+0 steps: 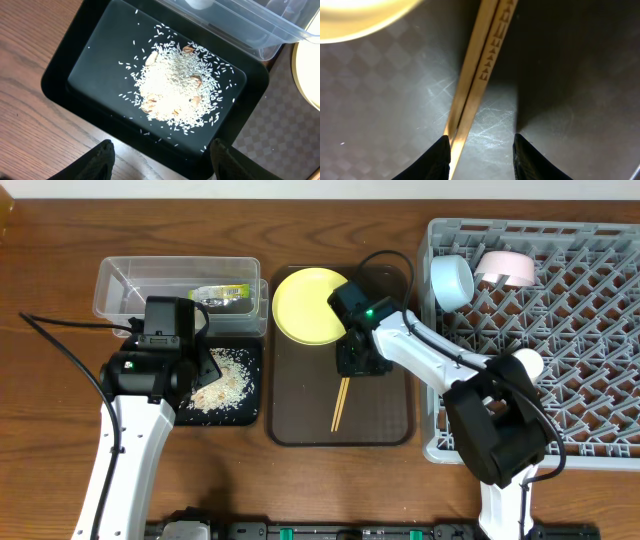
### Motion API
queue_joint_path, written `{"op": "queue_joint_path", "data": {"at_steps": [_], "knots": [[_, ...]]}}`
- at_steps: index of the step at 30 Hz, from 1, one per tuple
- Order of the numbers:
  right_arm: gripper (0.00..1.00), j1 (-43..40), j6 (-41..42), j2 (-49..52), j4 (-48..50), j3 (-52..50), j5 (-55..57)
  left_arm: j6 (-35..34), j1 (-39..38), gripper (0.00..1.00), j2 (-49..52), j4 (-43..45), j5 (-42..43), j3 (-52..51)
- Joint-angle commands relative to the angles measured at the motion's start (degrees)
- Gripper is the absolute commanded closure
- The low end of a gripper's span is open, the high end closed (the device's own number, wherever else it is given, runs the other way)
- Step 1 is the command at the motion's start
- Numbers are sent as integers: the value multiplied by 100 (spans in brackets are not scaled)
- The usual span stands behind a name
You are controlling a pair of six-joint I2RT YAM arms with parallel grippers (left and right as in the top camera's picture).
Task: Sort waste into correct bins and load items into the dishwasher rack
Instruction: 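Grasp one wooden chopstick on the brown tray with the right gripper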
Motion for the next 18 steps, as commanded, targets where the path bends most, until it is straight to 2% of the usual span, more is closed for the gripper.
{"op": "queue_joint_path", "data": {"at_steps": [1, 14, 16, 18], "knots": [[62, 101, 177, 63, 0, -33, 103, -33, 31, 36, -61, -13, -111, 55], [63, 101, 326, 72, 247, -479, 68, -33, 31, 36, -61, -13, -111, 55], [71, 83, 323, 72, 247, -476, 85, -33, 31, 36, -61, -15, -111, 55], [83, 44, 326, 72, 243, -476, 83, -31, 31, 36, -61, -15, -111, 52]]}}
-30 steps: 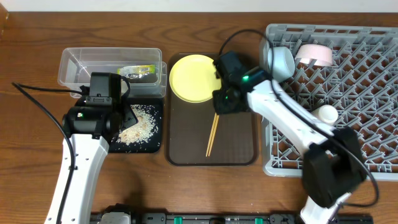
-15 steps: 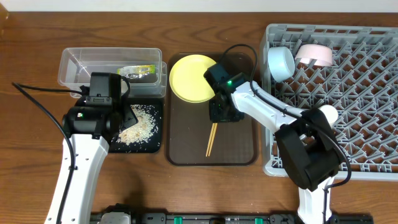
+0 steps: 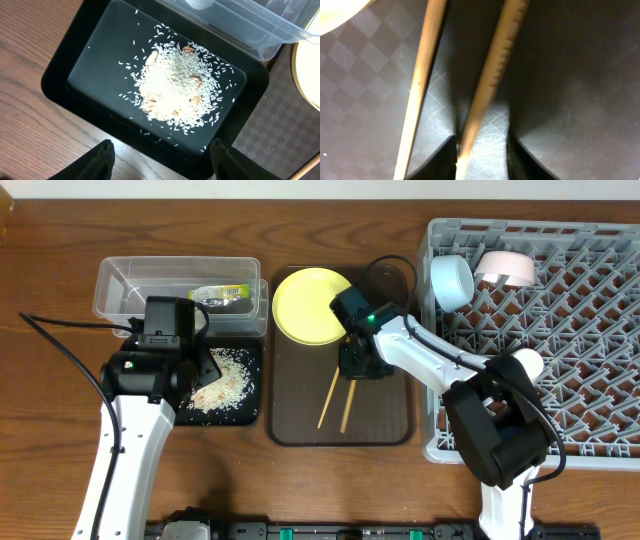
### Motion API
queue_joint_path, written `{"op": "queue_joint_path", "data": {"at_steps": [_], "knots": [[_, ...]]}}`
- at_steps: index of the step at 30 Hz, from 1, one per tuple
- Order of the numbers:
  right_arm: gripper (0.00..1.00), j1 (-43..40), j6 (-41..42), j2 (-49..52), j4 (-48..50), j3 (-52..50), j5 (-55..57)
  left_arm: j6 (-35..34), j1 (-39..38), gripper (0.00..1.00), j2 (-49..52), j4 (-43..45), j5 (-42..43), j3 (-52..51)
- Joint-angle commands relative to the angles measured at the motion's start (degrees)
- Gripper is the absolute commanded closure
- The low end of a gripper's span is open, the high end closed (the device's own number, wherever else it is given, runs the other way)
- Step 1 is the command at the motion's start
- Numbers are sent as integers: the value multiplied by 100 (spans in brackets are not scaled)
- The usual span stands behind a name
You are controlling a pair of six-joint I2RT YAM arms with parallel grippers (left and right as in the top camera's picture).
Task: Sort waste into correct bins and load items into the dishwasher rack
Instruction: 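Grasp one wooden chopstick on the brown tray with the right gripper, then carry the chopstick right and drop it into the rack's left edge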
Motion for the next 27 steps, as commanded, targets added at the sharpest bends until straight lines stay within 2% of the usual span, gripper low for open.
{"op": "queue_joint_path", "data": {"at_steps": [1, 3, 4, 9, 16, 22, 27], "knots": [[87, 17, 92, 114, -33, -179, 17, -31, 31, 36, -59, -15, -109, 55], [98, -68, 94, 111, -92, -179, 13, -33, 31, 36, -59, -15, -111, 55], [99, -125, 92, 98, -131, -179, 17, -31, 31, 36, -59, -15, -111, 55], [99, -485, 20, -136, -313, -155, 17, -31, 31, 36, -59, -15, -111, 55], [99, -1139, -1115, -1401, -339, -136, 81, -33, 31, 36, -59, -15, -111, 55], [99, -1762, -1838, -2522, -841, -136, 297, -33, 31, 36, -59, -11, -111, 55], [99, -2201, -2192, -2608, -1233, -162, 302, -33, 31, 36, -59, -11, -109, 55]]}}
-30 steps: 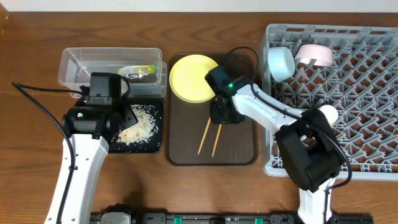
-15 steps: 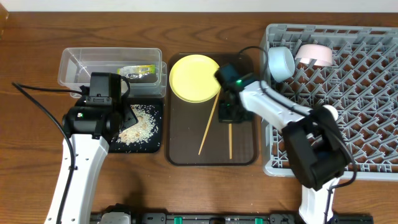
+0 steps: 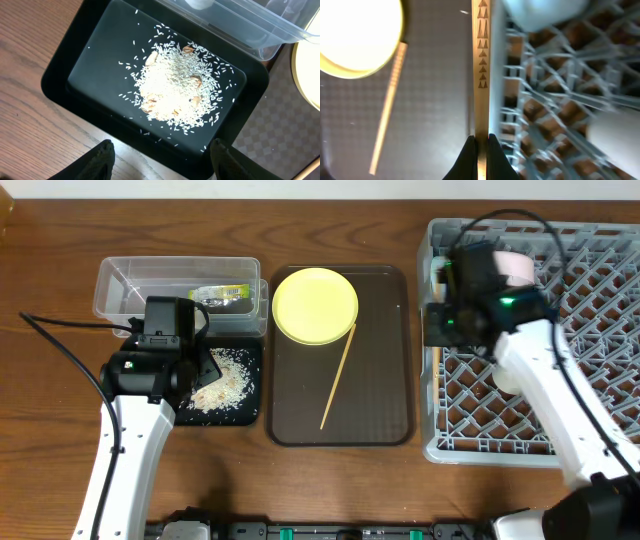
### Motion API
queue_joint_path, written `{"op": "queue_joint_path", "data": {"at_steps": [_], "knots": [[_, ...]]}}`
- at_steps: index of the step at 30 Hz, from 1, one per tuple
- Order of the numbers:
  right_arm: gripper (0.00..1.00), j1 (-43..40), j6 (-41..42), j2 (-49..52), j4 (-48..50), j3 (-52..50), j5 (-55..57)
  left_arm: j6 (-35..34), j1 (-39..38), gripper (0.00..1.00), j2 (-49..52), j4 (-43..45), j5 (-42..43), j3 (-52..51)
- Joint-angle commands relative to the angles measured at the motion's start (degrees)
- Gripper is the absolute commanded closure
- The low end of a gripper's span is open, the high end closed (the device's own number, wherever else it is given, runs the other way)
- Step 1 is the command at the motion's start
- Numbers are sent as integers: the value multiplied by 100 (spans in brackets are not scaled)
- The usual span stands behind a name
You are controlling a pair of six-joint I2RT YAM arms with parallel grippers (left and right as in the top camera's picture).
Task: Sort waste into correct bins and load items into the dishwasher rack
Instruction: 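Carry the chopstick right and drop it into the rack's left edge, then grasp the second chopstick on the brown tray with the right gripper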
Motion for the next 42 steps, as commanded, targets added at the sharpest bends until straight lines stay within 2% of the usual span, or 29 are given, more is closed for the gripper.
{"op": "queue_joint_path", "data": {"at_steps": [1, 9, 15, 18, 24, 29, 42], "knots": [[99, -275, -446, 149, -160, -63, 103, -33, 31, 36, -59, -11, -109, 55], [98, -389, -422, 293, 417, -813, 98, -33, 31, 36, -59, -11, -109, 55], [74, -382, -490, 284, 750, -907, 101, -33, 31, 36, -59, -13, -111, 55], [67, -374, -483, 280, 758, -658, 74, -33, 31, 35, -59, -13, -109, 55], [64, -35, -485, 273, 1016, -109, -452, -33, 31, 36, -59, -11, -109, 55], [62, 717, -476, 380, 1508, -125, -531, -33, 31, 36, -59, -11, -109, 55], [60, 2396, 1864, 1910, 1668, -127, -87, -33, 31, 36, -59, -15, -109, 55]]}}
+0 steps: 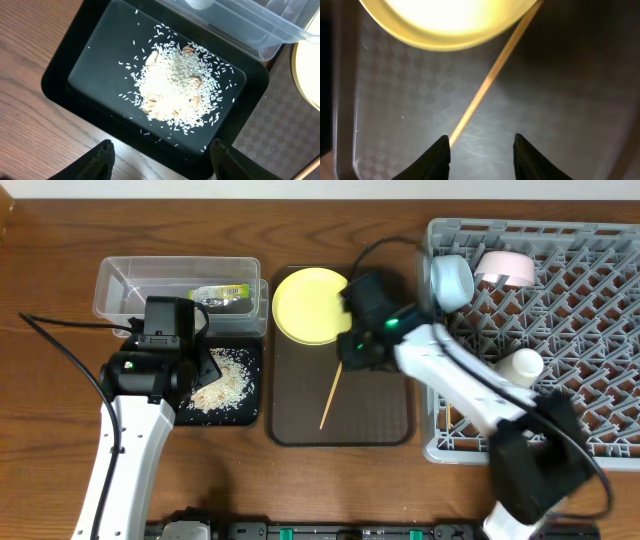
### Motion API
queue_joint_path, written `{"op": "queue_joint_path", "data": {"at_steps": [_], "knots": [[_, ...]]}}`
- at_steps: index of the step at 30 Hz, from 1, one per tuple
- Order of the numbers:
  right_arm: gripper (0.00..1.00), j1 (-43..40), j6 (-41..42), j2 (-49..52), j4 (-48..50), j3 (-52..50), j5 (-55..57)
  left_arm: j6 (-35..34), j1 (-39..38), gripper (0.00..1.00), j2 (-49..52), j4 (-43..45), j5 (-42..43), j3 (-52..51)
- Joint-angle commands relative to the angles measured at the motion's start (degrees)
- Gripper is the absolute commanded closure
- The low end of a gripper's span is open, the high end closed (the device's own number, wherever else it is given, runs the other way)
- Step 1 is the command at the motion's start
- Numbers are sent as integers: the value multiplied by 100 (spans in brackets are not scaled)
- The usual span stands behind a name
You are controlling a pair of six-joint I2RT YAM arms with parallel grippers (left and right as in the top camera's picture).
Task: Sort waste into correct bins and load items into the dishwasher rack
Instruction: 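Grasp the second chopstick on the brown tray with the right gripper, then insert the second chopstick into the rack's left edge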
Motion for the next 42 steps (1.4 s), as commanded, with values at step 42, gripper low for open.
{"op": "queue_joint_path", "data": {"at_steps": [42], "knots": [[99, -1786, -1276, -1685, -1628, 50, 1058, -33, 31, 36, -57, -15, -109, 55]]}}
